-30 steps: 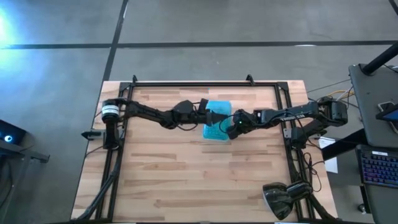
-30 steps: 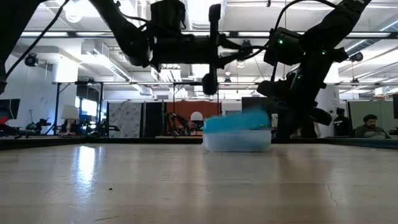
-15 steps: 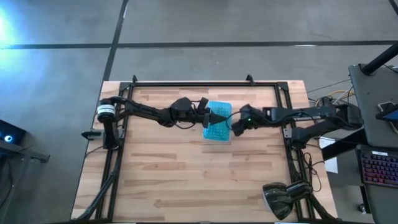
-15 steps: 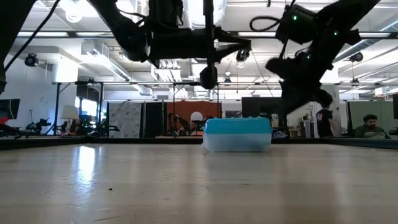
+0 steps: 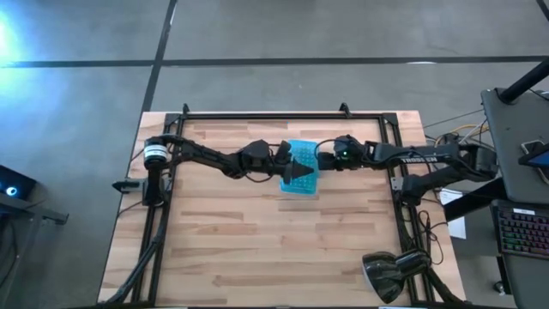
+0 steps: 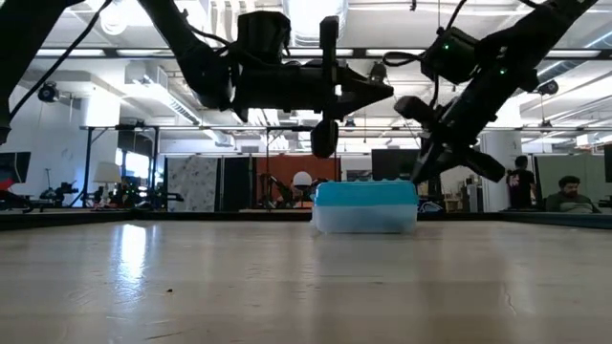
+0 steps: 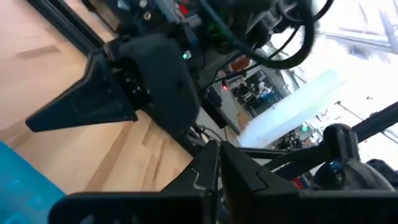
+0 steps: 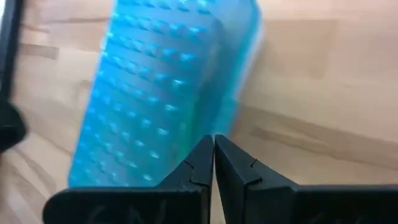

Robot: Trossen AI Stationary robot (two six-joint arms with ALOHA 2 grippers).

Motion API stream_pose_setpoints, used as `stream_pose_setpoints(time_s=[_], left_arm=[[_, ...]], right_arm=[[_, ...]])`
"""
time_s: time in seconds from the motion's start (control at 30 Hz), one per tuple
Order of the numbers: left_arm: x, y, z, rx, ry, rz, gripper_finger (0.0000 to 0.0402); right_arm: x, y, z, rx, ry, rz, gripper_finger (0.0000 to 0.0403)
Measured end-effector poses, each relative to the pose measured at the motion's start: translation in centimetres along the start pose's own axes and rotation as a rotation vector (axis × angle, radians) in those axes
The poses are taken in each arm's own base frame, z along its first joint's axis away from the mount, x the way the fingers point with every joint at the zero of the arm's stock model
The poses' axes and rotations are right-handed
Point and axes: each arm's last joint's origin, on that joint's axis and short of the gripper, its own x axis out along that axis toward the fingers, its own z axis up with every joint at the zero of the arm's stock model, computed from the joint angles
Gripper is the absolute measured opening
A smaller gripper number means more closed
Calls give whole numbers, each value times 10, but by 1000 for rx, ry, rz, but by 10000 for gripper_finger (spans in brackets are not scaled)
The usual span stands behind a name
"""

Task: Pick & place school supplies into a supply box
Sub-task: Close the supply box

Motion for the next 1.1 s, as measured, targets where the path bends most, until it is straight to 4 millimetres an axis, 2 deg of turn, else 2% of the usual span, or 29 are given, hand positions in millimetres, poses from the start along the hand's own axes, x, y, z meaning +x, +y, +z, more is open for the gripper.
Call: stream_pose_setpoints(time_s=[0.27, 0.47, 0.6, 0.73, 0.83, 0.93, 1.1], left_arm=[[-9, -4, -5, 42, 118, -17, 0], [-39, -6, -11, 100, 167, 149, 0], [-60, -9, -12, 134, 184, 297, 0], [-77, -14, -10, 166, 164, 432, 0], [-84, -20, -5, 182, 110, 460, 0], [-85, -23, 1, 207, 61, 473, 0], [-69, -15, 8, 245, 77, 465, 0]], right_arm=[[1, 22, 12, -123, -88, 97, 9], [29, 15, 6, -122, 39, 69, 9], [42, 18, 2, -129, 68, 106, 8], [42, 28, 3, -138, 39, 231, 9], [30, 41, 12, -168, -31, 285, 9], [19, 42, 15, -199, -71, 206, 9], [16, 21, 6, -161, 42, -32, 9]])
